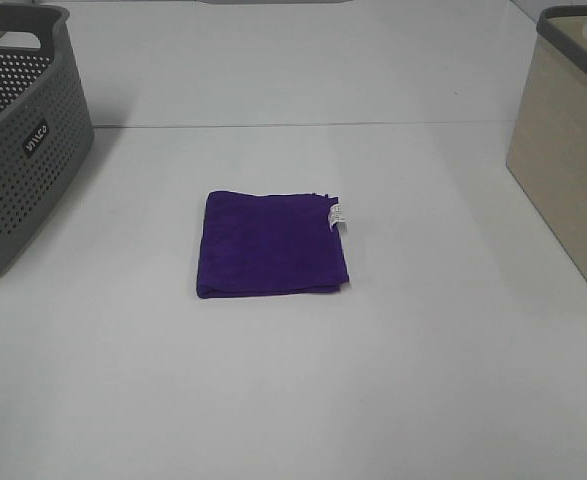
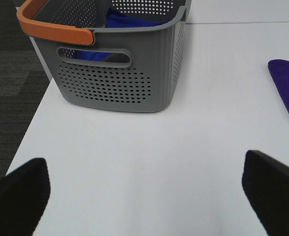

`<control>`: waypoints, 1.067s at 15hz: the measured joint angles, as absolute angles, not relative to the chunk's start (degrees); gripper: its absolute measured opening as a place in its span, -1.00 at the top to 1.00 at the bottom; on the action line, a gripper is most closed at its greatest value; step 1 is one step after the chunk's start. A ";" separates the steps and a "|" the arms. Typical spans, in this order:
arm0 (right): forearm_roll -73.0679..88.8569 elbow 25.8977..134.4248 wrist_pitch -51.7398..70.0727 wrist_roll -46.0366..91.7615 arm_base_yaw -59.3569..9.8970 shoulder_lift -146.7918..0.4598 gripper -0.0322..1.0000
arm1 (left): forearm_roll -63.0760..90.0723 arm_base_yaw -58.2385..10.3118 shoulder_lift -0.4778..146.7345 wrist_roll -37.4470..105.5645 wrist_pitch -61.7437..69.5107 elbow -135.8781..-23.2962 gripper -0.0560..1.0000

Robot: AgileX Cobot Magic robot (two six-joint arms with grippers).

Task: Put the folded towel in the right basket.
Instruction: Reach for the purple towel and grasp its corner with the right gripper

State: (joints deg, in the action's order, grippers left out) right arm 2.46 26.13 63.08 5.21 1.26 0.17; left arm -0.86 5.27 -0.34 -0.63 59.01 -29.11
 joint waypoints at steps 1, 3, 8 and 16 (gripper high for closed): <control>2.46 26.13 63.08 5.21 1.26 0.17 -0.97 | -0.86 5.27 -0.34 -0.63 59.01 -29.11 -0.98; 2.58 26.13 63.08 5.21 1.26 -0.06 -0.97 | -0.86 5.27 -0.34 -0.63 59.01 -29.11 -0.98; 7.62 37.24 67.90 6.65 1.26 -26.24 -0.97 | -0.86 5.27 -0.34 -0.63 59.01 -29.11 -0.98; 20.05 65.43 68.07 6.70 0.40 -72.48 -0.94 | -0.86 5.27 -0.34 -0.63 59.01 -29.11 -0.98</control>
State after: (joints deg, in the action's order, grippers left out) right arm 20.05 65.43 68.07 6.70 0.40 -72.48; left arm -0.86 5.27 -0.34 -0.63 59.01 -29.11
